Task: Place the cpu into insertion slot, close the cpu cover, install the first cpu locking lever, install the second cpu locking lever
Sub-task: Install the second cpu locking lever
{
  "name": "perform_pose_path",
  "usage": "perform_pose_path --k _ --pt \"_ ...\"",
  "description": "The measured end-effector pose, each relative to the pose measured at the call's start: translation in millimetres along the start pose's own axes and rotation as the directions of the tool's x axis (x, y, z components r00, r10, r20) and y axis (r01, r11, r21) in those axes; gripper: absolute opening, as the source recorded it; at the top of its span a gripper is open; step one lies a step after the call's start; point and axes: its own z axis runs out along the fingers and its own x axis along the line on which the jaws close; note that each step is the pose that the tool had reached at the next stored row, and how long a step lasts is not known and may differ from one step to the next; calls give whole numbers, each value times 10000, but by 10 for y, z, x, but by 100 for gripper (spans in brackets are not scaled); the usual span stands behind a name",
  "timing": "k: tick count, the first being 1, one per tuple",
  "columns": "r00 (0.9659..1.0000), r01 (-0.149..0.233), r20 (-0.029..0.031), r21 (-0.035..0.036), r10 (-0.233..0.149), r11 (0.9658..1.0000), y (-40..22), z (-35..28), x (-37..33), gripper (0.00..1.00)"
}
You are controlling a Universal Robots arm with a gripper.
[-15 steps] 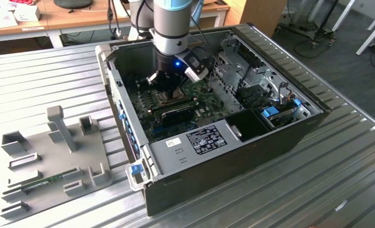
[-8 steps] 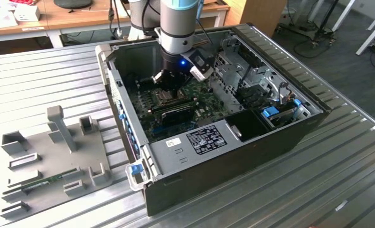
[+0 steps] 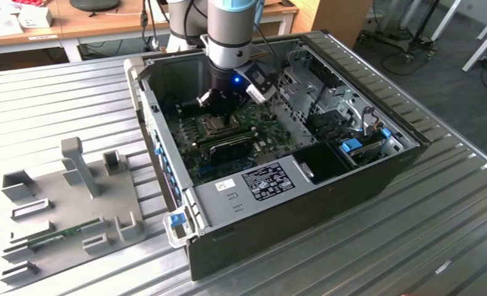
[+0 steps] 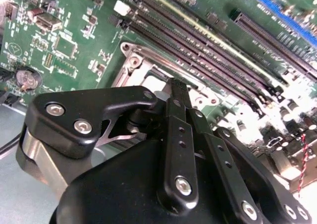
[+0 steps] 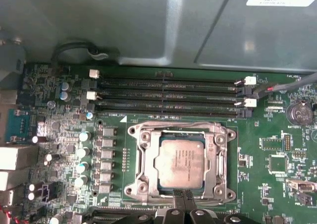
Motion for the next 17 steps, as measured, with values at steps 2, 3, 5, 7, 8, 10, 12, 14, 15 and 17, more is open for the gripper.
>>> perform_pose_path --k 2,3,5,7,8,10,12,14,15,17 --pt "10000 0 0 -1 0 10000 28 3 -1 10" --pt "10000 0 0 0 0 10000 43 4 -1 10" --pt "10000 0 0 0 0 10000 73 6 -2 10" --pt "10000 0 0 0 0 10000 103 9 -3 10" --pt "10000 0 0 0 0 10000 118 10 -3 10" --pt "10000 0 0 0 0 10000 145 12 -4 10" --pt "10000 0 0 0 0 10000 160 13 -5 10" --pt "10000 2 -1 0 -2 10000 162 14 -5 10" --pt "10000 1 0 -1 -1 10000 163 14 -5 10" --pt "10000 -39 3 2 39 10000 164 14 -5 10"
